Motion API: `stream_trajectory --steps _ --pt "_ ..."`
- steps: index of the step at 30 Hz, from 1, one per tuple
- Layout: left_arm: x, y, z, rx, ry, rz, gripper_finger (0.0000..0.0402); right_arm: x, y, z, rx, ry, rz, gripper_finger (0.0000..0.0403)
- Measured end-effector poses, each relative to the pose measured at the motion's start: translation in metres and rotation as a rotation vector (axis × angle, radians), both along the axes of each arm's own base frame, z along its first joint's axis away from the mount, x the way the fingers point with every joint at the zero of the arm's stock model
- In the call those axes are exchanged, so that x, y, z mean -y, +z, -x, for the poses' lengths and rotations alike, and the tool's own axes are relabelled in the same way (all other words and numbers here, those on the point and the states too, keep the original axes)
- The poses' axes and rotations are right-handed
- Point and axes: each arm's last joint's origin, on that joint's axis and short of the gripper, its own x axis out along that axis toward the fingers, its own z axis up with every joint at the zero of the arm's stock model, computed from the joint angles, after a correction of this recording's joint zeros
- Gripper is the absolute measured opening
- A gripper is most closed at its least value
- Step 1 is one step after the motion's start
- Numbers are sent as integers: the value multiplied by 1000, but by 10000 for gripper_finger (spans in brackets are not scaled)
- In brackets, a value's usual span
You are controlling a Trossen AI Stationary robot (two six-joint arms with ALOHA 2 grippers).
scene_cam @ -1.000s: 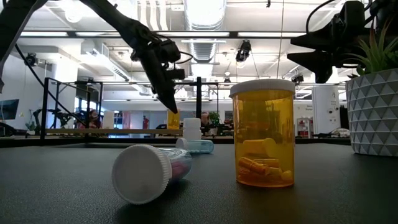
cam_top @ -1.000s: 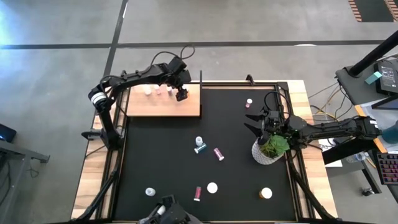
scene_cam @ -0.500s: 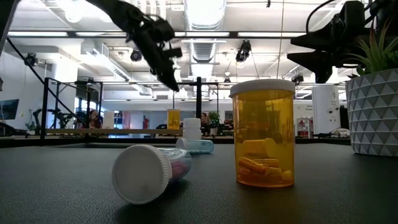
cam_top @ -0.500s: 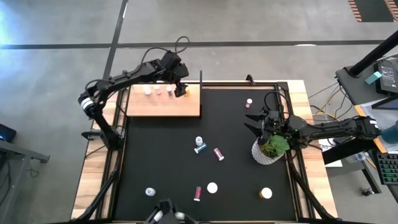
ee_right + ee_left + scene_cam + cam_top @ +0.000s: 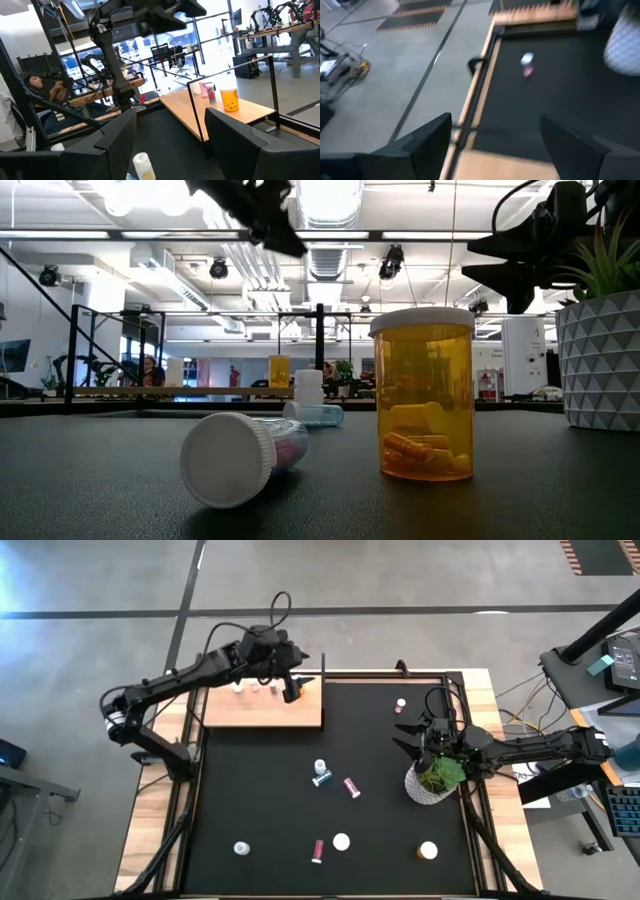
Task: Pick and place medicine bottles onto shelf by color
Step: Put the top white pill bottle into the shelf
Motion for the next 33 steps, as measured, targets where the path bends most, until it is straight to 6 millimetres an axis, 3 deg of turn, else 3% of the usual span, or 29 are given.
stream_trajectory --steps 4,11,20,28,33 --pt "17 6 -11 110 -9 76 283 0 0 0 0 -1 0 226" --pt "50 12 -27 294 8 363 283 0 0 0 0 -1 0 226" --pt "97 25 -42 442 -106 528 283 0 0 0 0 -1 0 226" --pt "125 27 -51 500 -174 640 283 0 0 0 0 0 0 226" --pt "144 13 -63 459 -212 659 283 0 0 0 -1 0 1 226"
